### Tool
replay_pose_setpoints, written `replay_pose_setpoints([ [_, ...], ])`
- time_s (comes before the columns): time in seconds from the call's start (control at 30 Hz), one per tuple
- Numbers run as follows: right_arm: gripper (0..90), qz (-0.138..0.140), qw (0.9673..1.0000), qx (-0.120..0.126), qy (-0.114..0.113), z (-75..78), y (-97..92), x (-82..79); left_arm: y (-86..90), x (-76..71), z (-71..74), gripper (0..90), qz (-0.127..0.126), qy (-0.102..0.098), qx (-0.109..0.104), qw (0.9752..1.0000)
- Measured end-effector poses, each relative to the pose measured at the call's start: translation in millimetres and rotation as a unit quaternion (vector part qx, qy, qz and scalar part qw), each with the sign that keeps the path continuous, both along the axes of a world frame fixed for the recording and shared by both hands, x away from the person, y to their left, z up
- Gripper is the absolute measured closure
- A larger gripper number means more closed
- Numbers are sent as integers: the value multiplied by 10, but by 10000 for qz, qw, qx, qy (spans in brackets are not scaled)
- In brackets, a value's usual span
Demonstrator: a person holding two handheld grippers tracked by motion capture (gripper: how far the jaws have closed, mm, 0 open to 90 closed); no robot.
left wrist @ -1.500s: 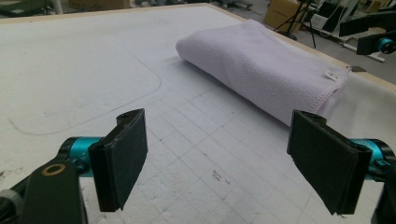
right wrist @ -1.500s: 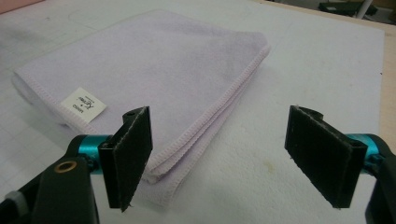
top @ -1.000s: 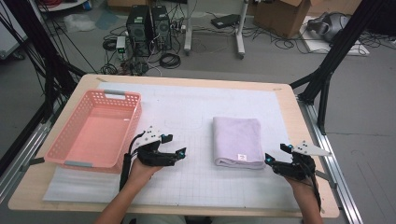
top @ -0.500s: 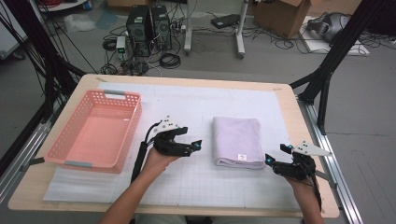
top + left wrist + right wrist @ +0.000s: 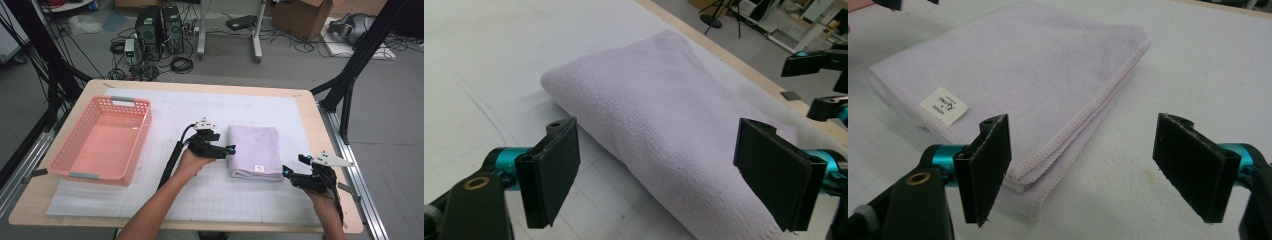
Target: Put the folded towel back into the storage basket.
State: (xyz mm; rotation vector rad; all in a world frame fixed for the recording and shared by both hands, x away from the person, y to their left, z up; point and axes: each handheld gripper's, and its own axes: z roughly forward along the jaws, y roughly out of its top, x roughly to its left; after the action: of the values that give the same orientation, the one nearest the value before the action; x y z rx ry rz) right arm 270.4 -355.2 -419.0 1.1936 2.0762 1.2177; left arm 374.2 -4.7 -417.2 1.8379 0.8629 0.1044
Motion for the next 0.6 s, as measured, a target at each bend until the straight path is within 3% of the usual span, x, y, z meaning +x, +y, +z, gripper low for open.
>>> replay_pose_setpoints([
  [0.2,223,49,10000,23,19,-10,6,10,-126,93,-127,199,178,339,69,9992],
  [0.43,223,62,10000,42,19,-11,3,13,-319,122,-177,241,64,453,389,9982],
  [0.6,223,101,9999,33,20,-12,7,16,-366,121,-234,255,40,497,581,9971],
])
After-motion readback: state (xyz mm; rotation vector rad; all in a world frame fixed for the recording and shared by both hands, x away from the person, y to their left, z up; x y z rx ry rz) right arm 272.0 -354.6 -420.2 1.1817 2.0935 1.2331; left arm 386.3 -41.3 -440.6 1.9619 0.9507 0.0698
